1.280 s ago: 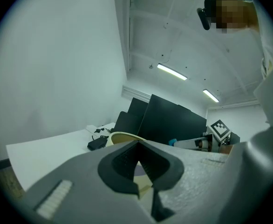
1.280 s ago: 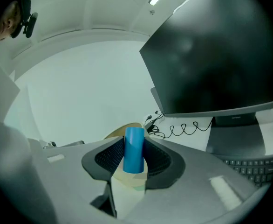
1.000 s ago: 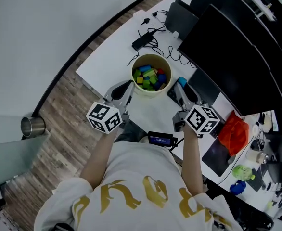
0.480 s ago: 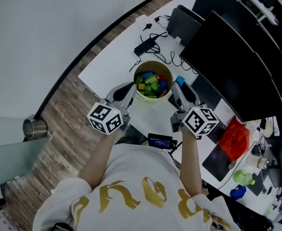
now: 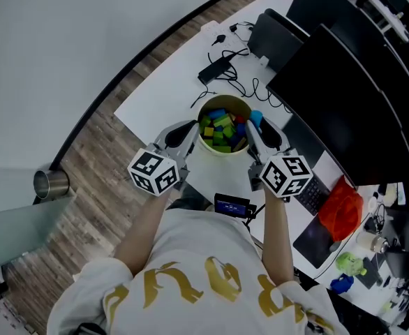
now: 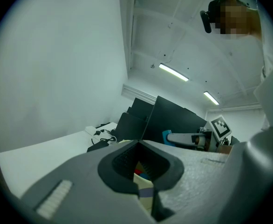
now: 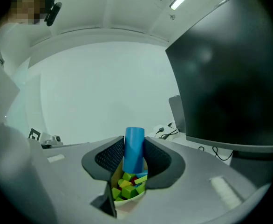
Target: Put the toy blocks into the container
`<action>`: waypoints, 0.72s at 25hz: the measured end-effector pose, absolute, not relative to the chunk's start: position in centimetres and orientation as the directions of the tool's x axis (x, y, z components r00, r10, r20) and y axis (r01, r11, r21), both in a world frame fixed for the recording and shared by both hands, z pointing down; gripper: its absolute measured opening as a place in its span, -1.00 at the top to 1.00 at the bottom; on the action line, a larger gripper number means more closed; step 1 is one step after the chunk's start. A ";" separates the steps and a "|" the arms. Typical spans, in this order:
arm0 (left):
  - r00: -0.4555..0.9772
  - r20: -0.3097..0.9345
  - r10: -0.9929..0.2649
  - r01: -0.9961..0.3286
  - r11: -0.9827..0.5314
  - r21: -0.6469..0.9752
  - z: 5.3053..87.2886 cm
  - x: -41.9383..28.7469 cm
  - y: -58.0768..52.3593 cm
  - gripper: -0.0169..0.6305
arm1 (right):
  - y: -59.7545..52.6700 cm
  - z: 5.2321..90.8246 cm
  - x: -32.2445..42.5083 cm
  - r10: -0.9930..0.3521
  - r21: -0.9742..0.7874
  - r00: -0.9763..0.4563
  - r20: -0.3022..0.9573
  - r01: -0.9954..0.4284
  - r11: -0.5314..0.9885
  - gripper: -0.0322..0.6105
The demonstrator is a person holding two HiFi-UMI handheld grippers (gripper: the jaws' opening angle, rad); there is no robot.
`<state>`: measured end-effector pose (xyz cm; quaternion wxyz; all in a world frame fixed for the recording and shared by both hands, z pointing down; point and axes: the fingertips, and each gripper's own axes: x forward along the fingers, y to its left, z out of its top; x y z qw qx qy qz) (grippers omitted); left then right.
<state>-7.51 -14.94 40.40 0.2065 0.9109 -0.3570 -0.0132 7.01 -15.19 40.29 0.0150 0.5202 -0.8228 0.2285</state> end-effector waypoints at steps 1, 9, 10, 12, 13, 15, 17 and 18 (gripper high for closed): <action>0.745 0.126 -0.655 -0.645 -0.660 0.385 40.5 -7.5 -15.2 0.93 | -15.5 40.4 6.9 -0.847 -0.348 -0.459 0.269 -0.866 0.359 0.39; 0.742 0.148 -0.653 -0.651 -0.651 0.389 41.3 -7.4 -17.0 0.93 | -17.5 40.9 5.7 -0.822 -0.203 -0.472 0.320 -0.881 0.427 0.39; 0.743 0.149 -0.652 -0.650 -0.651 0.391 41.4 -7.3 -17.2 0.93 | -17.7 40.9 5.5 -0.817 -0.185 -0.477 0.324 -0.879 0.439 0.39; 0.746 0.150 -0.649 -0.647 -0.653 0.394 41.5 -7.1 -17.6 0.93 | -18.0 41.1 5.1 -0.809 -0.149 -0.482 0.337 -0.876 0.459 0.39; 0.748 0.150 -0.647 -0.645 -0.654 0.396 41.5 -7.0 -17.7 0.93 | -18.3 41.3 5.0 -0.805 -0.132 -0.481 0.346 -0.875 0.466 0.39; 0.752 0.150 -0.642 -0.640 -0.656 0.400 41.5 -6.8 -17.9 0.93 | -18.6 41.6 4.8 -0.799 -0.102 -0.480 0.362 -0.872 0.478 0.39; 0.755 0.150 -0.638 -0.635 -0.657 0.406 41.5 -6.6 -18.0 0.93 | -18.9 41.9 4.7 -0.792 -0.078 -0.482 0.374 -0.868 0.491 0.39; 0.756 0.149 -0.637 -0.634 -0.658 0.407 41.4 -6.6 -18.1 0.93 | -19.1 42.0 4.6 -0.789 -0.066 -0.484 0.379 -0.864 0.499 0.39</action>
